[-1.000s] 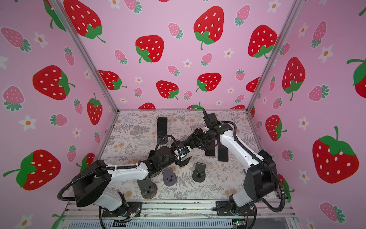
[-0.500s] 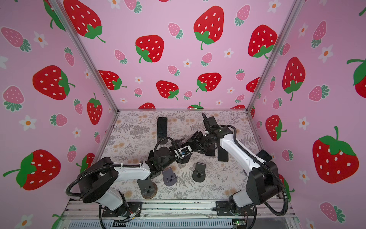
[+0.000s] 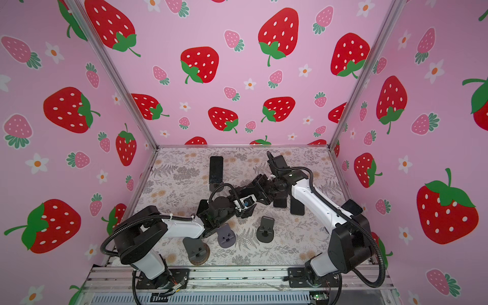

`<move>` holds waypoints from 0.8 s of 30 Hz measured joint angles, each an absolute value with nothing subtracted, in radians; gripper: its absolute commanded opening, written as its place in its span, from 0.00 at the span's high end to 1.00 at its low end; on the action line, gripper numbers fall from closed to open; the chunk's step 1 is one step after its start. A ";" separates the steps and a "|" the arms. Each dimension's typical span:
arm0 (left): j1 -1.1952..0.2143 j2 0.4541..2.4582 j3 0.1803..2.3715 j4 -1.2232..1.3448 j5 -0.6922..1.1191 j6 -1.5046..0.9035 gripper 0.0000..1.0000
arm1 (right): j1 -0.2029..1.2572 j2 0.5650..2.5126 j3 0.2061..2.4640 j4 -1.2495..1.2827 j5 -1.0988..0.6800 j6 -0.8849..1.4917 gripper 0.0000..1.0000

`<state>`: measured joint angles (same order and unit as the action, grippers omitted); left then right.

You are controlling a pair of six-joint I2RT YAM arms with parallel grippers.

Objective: Remove the phone from the phone stand
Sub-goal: Place the phone at the top-center of the table.

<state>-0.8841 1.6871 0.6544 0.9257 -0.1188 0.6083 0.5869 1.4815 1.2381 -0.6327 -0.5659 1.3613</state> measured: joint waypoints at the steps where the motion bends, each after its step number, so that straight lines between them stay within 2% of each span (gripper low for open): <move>1: -0.881 1.688 0.654 0.927 -0.120 0.603 0.04 | 0.588 1.481 1.238 -0.630 -0.566 1.362 0.33; 5: -0.872 1.686 0.654 0.939 -0.112 0.587 0.08 | 0.595 1.482 1.238 -0.629 -0.566 1.361 0.33; 12: -0.857 1.662 0.654 0.923 -0.055 0.561 0.31 | 0.598 1.485 1.238 -0.630 -0.566 1.358 0.33; 24: -0.850 1.661 0.654 0.873 -0.022 0.526 0.35 | 0.599 1.508 1.238 -0.641 -0.569 1.362 0.28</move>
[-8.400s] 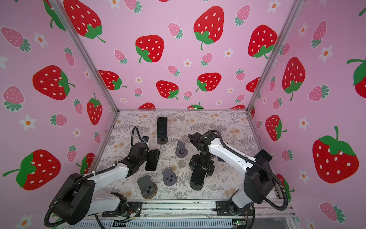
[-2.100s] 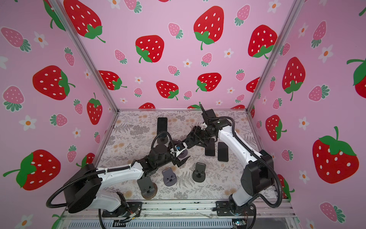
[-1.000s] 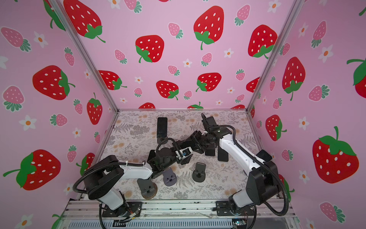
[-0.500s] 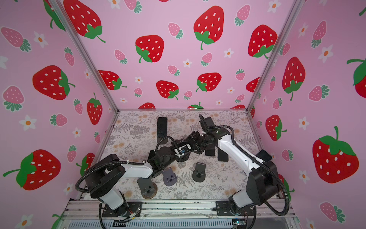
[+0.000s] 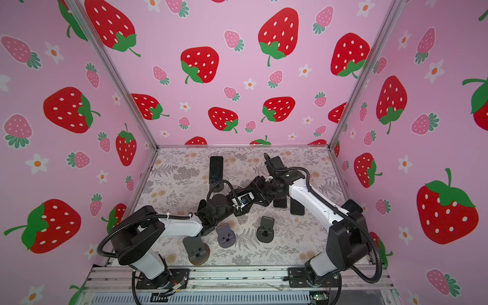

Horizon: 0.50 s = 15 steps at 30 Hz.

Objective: Remove the phone from the phone stand
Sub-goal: Place the phone at the top-center of the table.

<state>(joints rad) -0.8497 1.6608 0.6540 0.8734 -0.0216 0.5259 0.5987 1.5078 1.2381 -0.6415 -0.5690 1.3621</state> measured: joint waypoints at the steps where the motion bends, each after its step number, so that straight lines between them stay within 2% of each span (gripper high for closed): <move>1: -0.850 1.660 0.654 0.870 -0.019 0.522 0.35 | 0.600 1.508 1.238 -0.644 -0.569 1.363 0.26; 8: -0.851 1.656 0.642 0.850 -0.018 0.459 0.36 | 0.600 1.508 1.238 -0.626 -0.566 1.365 0.05; 11: -0.851 1.651 0.630 0.829 -0.018 0.424 0.37 | 0.600 1.508 1.239 -0.624 -0.560 1.364 0.00; 15: -0.851 1.640 0.619 0.797 -0.018 0.387 0.38 | 0.599 1.508 1.239 -0.624 -0.553 1.360 0.00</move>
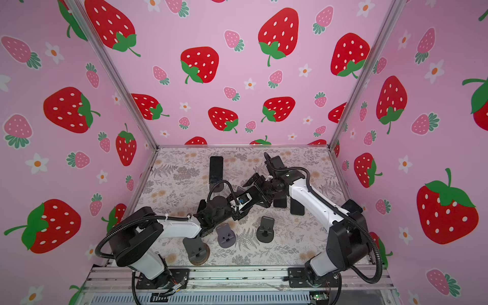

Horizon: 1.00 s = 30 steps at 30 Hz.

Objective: Remove the phone from the phone stand
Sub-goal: Place the phone at the top-center of the table.

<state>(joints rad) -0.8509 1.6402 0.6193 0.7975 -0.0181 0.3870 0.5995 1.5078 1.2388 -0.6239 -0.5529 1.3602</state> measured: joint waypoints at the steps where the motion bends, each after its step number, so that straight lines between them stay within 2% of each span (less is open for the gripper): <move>1: -0.851 1.638 0.617 0.791 -0.018 0.379 0.38 | 0.599 1.508 1.239 -0.625 -0.550 1.359 0.00; 13: -0.880 1.475 0.614 0.553 -0.014 0.278 0.38 | 0.566 1.488 1.310 -0.706 -0.442 1.267 0.00; 21: -0.888 1.343 0.596 0.350 0.012 0.253 0.38 | 0.537 1.488 1.419 -0.786 -0.312 1.077 0.00; 30: -0.888 1.311 0.616 0.156 0.045 0.229 0.38 | 0.486 1.516 1.534 -0.846 -0.155 0.899 0.00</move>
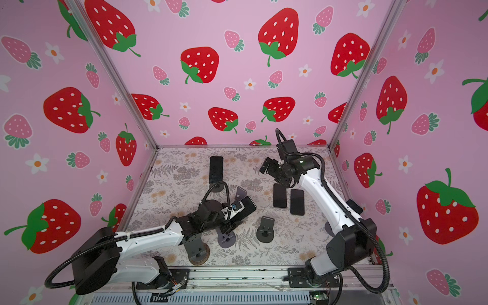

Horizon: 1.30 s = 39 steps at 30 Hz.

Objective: Remove the phone from the phone stand
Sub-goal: Place the phone at the top-center of the table.

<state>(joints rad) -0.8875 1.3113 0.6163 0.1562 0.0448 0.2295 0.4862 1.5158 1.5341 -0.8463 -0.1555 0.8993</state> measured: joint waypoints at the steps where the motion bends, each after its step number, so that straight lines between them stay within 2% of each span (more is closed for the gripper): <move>1: -0.888 1.311 0.622 0.142 0.046 0.227 0.38 | 0.482 1.520 1.541 -0.847 -0.146 0.888 0.00; 8: -0.873 1.291 0.725 -0.005 0.039 0.187 0.37 | 0.450 1.564 1.551 -0.863 -0.120 0.833 0.00; 15: -0.774 1.324 0.950 -0.097 0.083 0.112 0.38 | 0.416 1.576 1.549 -0.860 -0.120 0.811 0.00; 27: -0.598 1.696 1.407 -0.274 0.210 -0.025 0.38 | 0.299 1.599 1.499 -0.821 -0.151 0.774 0.00; 39: -0.553 1.954 1.582 -0.393 0.191 -0.051 0.38 | 0.214 1.585 1.394 -0.778 -0.201 0.737 0.00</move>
